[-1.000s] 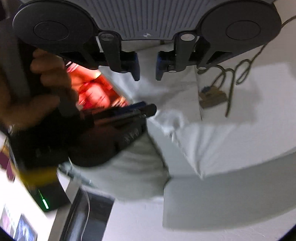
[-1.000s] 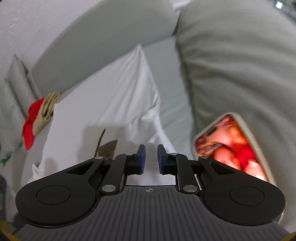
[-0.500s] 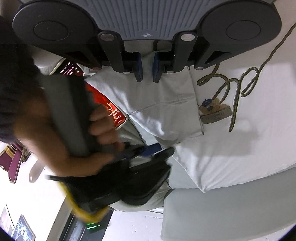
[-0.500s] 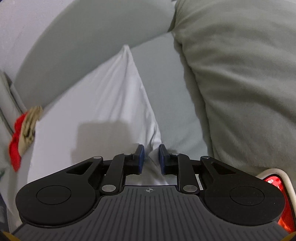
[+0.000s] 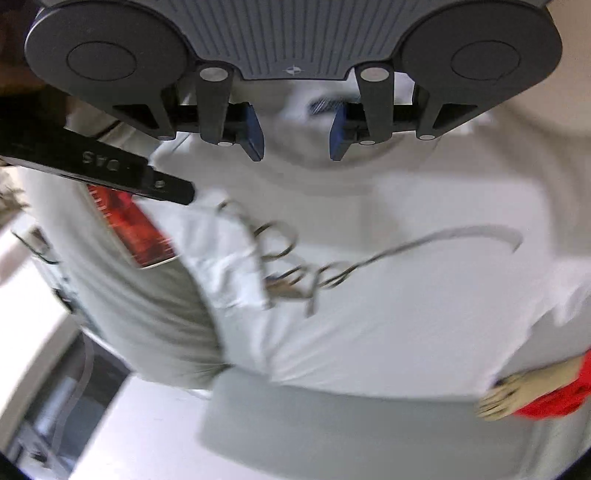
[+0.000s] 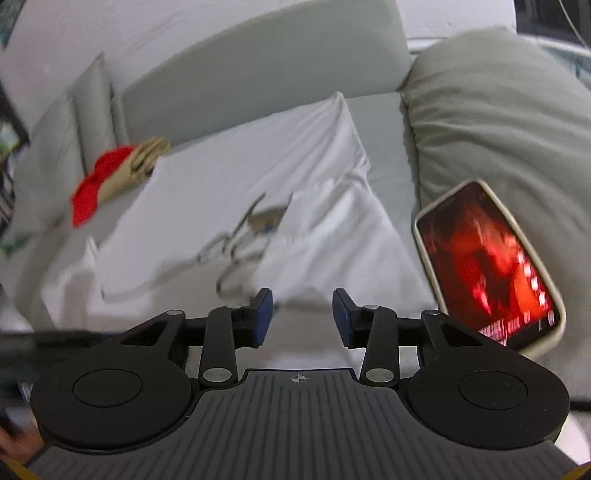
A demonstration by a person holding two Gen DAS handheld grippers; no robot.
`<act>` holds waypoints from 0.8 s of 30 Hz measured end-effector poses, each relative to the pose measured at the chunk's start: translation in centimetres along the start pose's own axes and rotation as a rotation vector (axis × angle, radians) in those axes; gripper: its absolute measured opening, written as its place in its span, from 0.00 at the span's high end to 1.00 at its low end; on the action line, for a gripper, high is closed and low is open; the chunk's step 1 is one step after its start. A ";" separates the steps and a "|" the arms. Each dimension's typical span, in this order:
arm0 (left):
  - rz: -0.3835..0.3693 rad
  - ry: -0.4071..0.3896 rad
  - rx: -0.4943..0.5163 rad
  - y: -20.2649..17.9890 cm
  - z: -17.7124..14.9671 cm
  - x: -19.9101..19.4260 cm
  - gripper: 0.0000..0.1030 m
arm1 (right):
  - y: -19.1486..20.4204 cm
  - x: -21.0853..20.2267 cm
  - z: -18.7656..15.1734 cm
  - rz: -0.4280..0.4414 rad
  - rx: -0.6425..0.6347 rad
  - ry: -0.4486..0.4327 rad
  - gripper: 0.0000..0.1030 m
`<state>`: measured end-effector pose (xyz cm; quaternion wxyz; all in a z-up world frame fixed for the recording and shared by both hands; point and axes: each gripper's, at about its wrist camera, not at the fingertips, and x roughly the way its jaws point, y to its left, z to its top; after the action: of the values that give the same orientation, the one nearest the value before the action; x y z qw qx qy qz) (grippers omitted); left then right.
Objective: Fold clothes
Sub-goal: 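Reach the left gripper to the opposite side edge and close on it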
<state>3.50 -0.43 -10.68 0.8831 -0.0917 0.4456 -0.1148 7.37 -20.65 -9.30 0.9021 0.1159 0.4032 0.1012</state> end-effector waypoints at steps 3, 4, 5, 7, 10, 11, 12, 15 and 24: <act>0.068 -0.035 0.033 -0.3 -1.3 0.0 0.64 | 0.9 -0.3 -1.2 0.018 -0.019 -0.003 0.58; 0.084 -0.036 0.061 -0.5 -1.5 0.1 0.64 | 1.5 -0.1 -1.4 0.025 -0.055 -0.002 0.59; 0.100 -0.034 0.101 -1.0 -1.7 0.2 0.64 | 2.3 0.2 -1.8 0.019 -0.101 0.016 0.59; 0.121 0.009 0.161 -1.7 -1.7 0.2 0.64 | 3.4 0.6 -2.5 -0.039 -0.164 0.044 0.58; 0.124 0.097 0.213 -2.4 -2.5 -0.3 0.64 | 4.8 -0.5 -3.5 -0.096 -0.192 0.093 0.57; 0.113 0.115 0.211 -2.3 -2.8 -0.6 0.64 | 5.0 -1.0 -4.0 -0.097 -0.193 0.117 0.57; 0.104 0.114 0.203 -2.1 -3.2 -1.2 0.64 | 4.8 -1.4 -4.4 -0.090 -0.162 0.146 0.59; 0.088 0.023 0.137 -0.9 -3.4 -3.8 0.63 | 4.0 -3.1 -5.4 -0.037 -0.062 0.159 0.60; 0.087 -0.321 -0.512 13.7 -2.4 -12.1 0.60 | 9.8 -5.9 -0.6 0.125 -0.195 0.050 0.40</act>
<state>-3.70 15.95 -6.45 0.8946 -0.3089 0.3182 0.0552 2.19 -12.90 -2.71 0.8907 0.0501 0.4060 0.1986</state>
